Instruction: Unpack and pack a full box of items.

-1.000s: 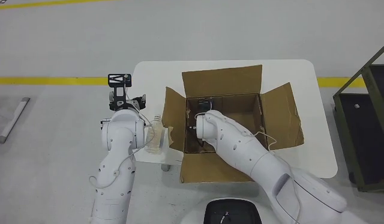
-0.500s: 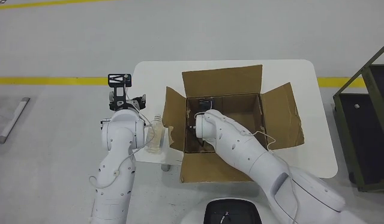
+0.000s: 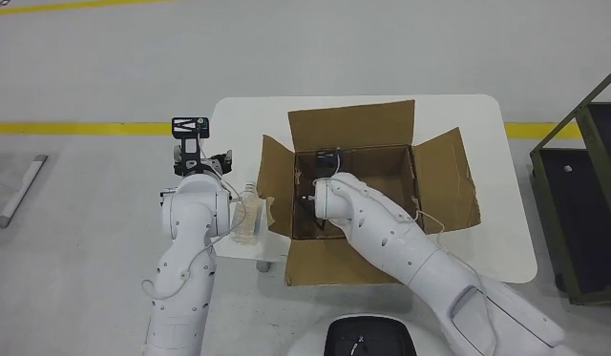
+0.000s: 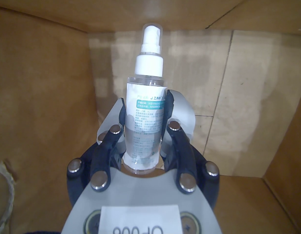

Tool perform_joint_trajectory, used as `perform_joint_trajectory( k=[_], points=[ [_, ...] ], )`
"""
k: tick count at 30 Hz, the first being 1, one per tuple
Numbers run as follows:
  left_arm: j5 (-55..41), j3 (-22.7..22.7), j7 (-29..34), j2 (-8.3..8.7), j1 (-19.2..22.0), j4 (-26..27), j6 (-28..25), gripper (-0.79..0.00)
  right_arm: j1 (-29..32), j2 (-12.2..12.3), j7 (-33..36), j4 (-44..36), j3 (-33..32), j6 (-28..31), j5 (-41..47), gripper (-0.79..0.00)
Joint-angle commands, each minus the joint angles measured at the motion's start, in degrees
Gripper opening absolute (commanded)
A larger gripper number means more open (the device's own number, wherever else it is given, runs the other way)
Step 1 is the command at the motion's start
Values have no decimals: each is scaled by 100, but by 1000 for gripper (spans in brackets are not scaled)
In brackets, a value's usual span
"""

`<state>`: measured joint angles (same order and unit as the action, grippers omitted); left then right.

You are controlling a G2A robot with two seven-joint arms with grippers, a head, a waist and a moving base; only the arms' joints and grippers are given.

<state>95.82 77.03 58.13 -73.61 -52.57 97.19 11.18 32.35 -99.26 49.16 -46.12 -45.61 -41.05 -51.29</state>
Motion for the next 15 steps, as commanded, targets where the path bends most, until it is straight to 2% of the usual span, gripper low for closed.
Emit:
perform_joint_trajectory(
  k=[1, 10, 11, 13, 15],
  points=[
    [0, 0, 0, 0, 0, 0, 0, 0, 186, 120, 222, -205, -80, -48, -302, -785],
    [0, 0, 0, 0, 0, 0, 0, 0, 567, 404, 895, -793, -212, -98, -1416, -785],
    [0, 0, 0, 0, 0, 0, 0, 0, 593, 416, 954, -835, -218, -91, -1493, -736],
    [0, 0, 0, 0, 0, 0, 0, 0, 634, 435, 1065, -902, -229, -82, -1627, -551],
    [0, 0, 0, 0, 0, 0, 0, 0, 667, 447, 1164, -967, -261, -78, -1702, -416]
  ],
)
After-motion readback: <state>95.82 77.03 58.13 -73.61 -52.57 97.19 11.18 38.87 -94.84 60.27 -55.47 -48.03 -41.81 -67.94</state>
